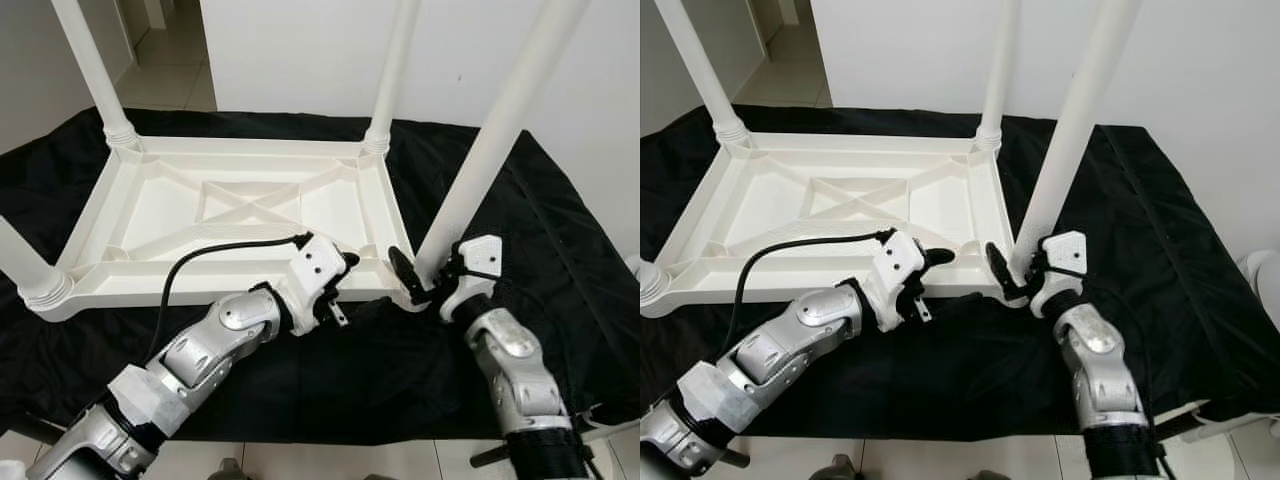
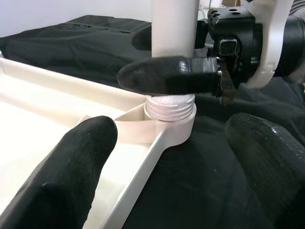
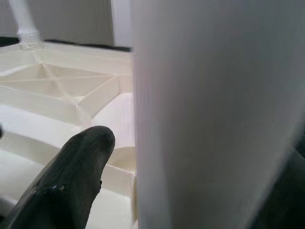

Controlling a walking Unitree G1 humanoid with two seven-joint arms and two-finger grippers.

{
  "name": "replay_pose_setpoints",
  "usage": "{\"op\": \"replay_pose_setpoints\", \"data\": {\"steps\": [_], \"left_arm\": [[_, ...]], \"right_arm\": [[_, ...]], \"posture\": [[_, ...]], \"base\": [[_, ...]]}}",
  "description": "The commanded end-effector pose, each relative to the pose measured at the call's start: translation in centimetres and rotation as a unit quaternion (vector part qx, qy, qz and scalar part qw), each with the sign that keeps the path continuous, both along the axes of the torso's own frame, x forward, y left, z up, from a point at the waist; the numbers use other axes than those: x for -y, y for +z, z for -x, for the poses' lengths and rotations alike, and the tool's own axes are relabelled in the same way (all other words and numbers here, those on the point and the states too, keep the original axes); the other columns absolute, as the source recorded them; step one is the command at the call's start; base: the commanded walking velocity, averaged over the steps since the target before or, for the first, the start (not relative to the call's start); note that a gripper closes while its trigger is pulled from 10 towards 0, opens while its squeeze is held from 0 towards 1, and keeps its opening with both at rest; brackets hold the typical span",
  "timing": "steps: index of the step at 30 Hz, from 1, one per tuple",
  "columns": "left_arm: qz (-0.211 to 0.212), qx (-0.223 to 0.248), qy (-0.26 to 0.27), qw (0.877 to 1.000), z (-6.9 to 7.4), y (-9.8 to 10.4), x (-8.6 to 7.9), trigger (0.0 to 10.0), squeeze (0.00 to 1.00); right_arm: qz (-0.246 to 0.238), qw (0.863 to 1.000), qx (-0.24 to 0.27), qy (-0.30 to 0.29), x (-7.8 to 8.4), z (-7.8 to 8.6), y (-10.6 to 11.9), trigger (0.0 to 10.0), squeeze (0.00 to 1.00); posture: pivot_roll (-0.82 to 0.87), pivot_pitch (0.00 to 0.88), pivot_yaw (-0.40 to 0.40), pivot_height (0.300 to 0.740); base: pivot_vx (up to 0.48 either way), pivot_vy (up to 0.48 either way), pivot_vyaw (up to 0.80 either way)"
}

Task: Building children table

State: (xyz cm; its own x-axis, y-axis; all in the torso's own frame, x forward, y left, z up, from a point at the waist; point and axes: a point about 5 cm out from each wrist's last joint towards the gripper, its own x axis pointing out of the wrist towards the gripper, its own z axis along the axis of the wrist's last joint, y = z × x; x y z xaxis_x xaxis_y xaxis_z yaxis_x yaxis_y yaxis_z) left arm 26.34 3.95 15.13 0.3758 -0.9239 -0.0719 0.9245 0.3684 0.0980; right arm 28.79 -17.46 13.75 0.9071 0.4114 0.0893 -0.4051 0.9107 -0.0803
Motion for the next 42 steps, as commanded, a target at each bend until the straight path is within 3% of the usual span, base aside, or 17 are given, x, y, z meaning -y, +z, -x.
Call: {"op": "replay_pose_setpoints", "data": {"steps": [1, 2, 3, 4, 5, 6, 18, 19, 26, 30, 31, 32, 40, 42], "left_arm": [[-0.013, -0.006, -0.129, 0.992, 1.1, -0.1, 0.3, 10.0, 0.0], [-0.012, -0.006, -0.126, 0.992, 1.2, 0.0, 0.3, 10.0, 0.0], [-0.012, -0.006, -0.126, 0.992, 1.2, 0.0, 0.3, 10.0, 0.0], [-0.011, -0.006, -0.125, 0.992, 1.2, 0.0, 0.2, 10.0, 0.0], [-0.011, -0.006, -0.125, 0.992, 1.2, 0.0, 0.2, 10.0, 0.0], [-0.011, -0.006, -0.124, 0.992, 1.3, 0.0, 0.2, 10.0, 0.0], [-0.01, -0.008, -0.122, 0.993, 1.3, 0.1, 0.1, 10.0, 0.0], [-0.01, -0.008, -0.122, 0.992, 1.3, 0.1, 0.1, 10.0, 0.0], [-0.01, -0.01, -0.124, 0.992, 1.4, 0.0, 0.2, 10.0, 0.0], [-0.009, -0.012, -0.125, 0.992, 1.5, -0.1, 0.3, 10.0, 0.0], [-0.009, -0.012, -0.125, 0.992, 1.5, -0.1, 0.3, 10.0, 0.0], [-0.008, -0.013, -0.125, 0.992, 1.5, -0.1, 0.3, 10.0, 0.0], [-0.009, -0.014, -0.126, 0.992, 1.6, -0.2, 0.3, 10.0, 0.0], [-0.009, -0.014, -0.126, 0.992, 1.7, -0.3, 0.3, 10.0, 0.0]], "right_arm": [[0.004, 1.0, -0.009, 0.009, 0.0, 0.0, -0.4, 10.0, 0.0], [0.016, 0.999, -0.021, 0.03, 0.1, -0.6, -0.9, 9.3, 0.0], [0.016, 0.999, -0.021, 0.03, 0.1, -0.6, -0.9, 9.3, 0.0], [0.026, 0.999, -0.026, 0.04, 0.1, -0.9, -1.2, 4.1, 0.0], [0.026, 0.999, -0.026, 0.04, 0.1, -0.9, -1.2, 4.1, 0.0], [0.029, 0.998, -0.031, 0.048, 0.1, -1.0, -1.4, 0.0, 0.0], [0.046, 0.995, -0.056, 0.075, 0.2, -0.8, -2.6, 0.0, 0.0], [0.039, 0.996, -0.056, 0.064, 0.3, -0.7, -2.6, 10.0, 0.0], [0.031, 0.998, -0.058, 0.0, 0.2, -0.7, -2.7, 10.0, 0.0], [0.014, 0.992, -0.065, -0.11, 0.0, -0.6, -2.9, 10.0, 0.0], [0.014, 0.992, -0.065, -0.11, 0.0, -0.6, -2.9, 10.0, 0.0], [-0.009, 0.984, -0.075, -0.158, -0.4, -0.4, -3.1, 10.0, 0.0], [-0.034, 0.97, -0.088, -0.224, -1.4, 0.0, -3.2, 10.0, 0.0], [-0.05, 0.957, -0.095, -0.268, -2.4, 0.4, -3.3, 10.0, 0.0]], "posture": [[0.03, 0.0, -0.03, 0.74], [0.03, 0.0, -0.032, 0.74], [0.03, 0.0, -0.032, 0.74], [0.04, 0.0, -0.033, 0.74], [0.04, 0.0, -0.033, 0.74], [0.04, 0.0, -0.033, 0.74], [0.04, 0.001, -0.032, 0.74], [0.03, 0.003, -0.032, 0.74], [0.03, 0.008, -0.033, 0.74], [0.02, 0.009, -0.037, 0.74], [0.02, 0.009, -0.037, 0.74], [0.02, 0.009, -0.04, 0.74], [0.03, 0.006, -0.046, 0.74], [0.03, 0.002, -0.053, 0.74]], "base": [[0.0, 0.0, 0.0], [0.0, 0.0, 0.0], [0.0, 0.0, 0.0], [0.0, 0.0, 0.0], [0.0, 0.0, 0.0], [0.0, 0.0, 0.0], [0.0, 0.0, 0.0], [0.0, 0.0, 0.0], [0.0, 0.0, 0.0], [0.0, 0.0, 0.0], [0.0, 0.0, 0.0], [0.0, 0.0, 0.0], [0.0, 0.0, 0.0], [0.0, 0.0, 0.0]]}}
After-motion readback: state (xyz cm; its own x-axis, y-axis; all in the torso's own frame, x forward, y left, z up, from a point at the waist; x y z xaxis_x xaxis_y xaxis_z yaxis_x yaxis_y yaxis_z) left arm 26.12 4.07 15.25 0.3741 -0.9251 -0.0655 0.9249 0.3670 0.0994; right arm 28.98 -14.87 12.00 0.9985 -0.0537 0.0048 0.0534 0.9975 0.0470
